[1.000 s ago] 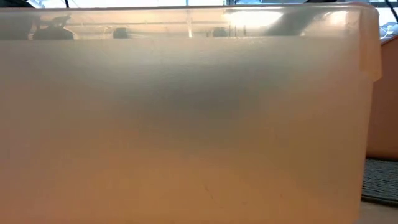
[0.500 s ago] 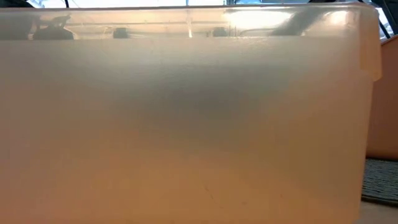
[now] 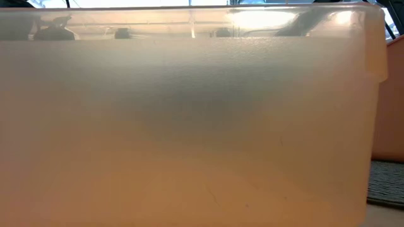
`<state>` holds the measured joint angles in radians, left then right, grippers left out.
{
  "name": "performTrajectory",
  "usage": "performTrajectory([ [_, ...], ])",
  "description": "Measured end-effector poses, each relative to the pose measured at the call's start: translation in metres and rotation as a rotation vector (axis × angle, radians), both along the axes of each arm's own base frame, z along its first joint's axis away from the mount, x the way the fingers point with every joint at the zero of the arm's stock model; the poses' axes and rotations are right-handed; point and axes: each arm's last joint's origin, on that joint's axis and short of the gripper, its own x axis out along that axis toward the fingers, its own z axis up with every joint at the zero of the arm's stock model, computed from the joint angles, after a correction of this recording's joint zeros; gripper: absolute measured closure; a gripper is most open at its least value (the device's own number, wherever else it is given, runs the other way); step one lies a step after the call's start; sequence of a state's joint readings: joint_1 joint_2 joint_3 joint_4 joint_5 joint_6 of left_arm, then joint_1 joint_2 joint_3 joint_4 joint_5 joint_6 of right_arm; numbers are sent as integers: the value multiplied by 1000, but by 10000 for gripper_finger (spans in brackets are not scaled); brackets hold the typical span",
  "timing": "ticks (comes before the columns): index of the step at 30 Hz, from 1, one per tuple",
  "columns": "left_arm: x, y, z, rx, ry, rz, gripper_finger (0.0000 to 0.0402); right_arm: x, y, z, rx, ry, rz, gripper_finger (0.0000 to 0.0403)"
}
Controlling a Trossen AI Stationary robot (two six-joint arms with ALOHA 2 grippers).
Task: Pick and place Granola Bars by type
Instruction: Put the top orange granola bar into the right orange bin
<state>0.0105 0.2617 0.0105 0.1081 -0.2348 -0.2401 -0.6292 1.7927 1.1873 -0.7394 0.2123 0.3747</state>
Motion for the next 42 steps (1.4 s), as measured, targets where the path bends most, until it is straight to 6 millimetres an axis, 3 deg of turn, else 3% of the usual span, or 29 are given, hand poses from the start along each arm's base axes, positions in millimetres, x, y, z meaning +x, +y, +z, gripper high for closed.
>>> performTrajectory([
  [12,0,0,0,0,-1,0,284,-3,2,-1,22,22,-7,224],
  [30,0,0,0,0,0,0,284,-11,9,-13,58,72,27,356],
  [42,0,0,0,0,0,0,284,-11,9,-12,61,82,76,389],
])
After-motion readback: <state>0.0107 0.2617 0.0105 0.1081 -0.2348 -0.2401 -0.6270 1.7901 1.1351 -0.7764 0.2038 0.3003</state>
